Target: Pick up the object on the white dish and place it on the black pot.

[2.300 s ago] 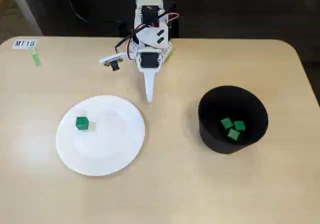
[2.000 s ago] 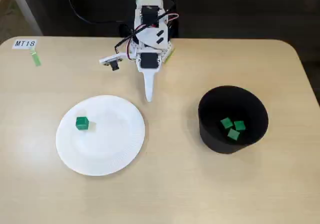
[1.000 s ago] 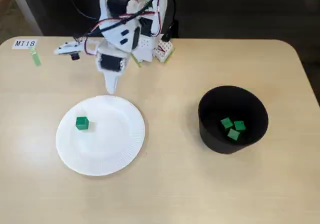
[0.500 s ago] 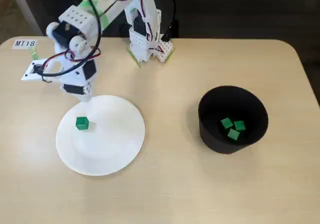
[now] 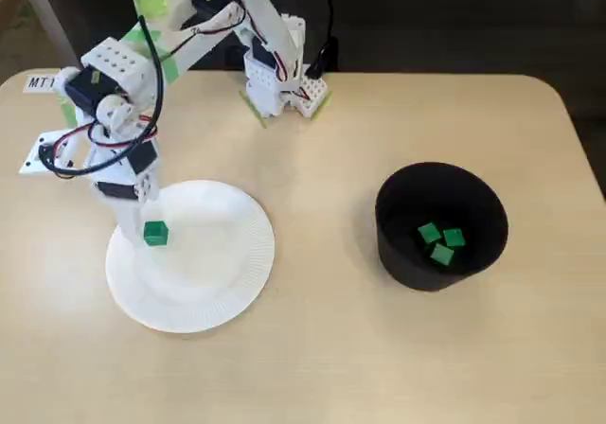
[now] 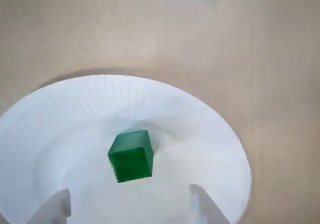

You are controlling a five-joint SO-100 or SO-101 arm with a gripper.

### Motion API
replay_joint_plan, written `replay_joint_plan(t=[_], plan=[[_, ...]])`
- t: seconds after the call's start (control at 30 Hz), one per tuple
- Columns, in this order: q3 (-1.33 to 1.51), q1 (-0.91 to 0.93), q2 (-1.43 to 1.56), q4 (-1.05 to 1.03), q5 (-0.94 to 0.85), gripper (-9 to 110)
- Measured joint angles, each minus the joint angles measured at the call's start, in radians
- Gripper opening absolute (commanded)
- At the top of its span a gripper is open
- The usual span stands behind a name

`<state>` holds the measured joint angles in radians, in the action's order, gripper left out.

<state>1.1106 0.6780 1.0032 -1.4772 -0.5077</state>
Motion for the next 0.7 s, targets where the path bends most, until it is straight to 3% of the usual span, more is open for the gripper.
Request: replay_joint_plan(t=[0.43, 0.7], plan=[[-0.035, 0.0, -0.091, 0.002, 0.006, 32], [-0.25, 0.0, -0.265, -0.11, 0.009, 26]])
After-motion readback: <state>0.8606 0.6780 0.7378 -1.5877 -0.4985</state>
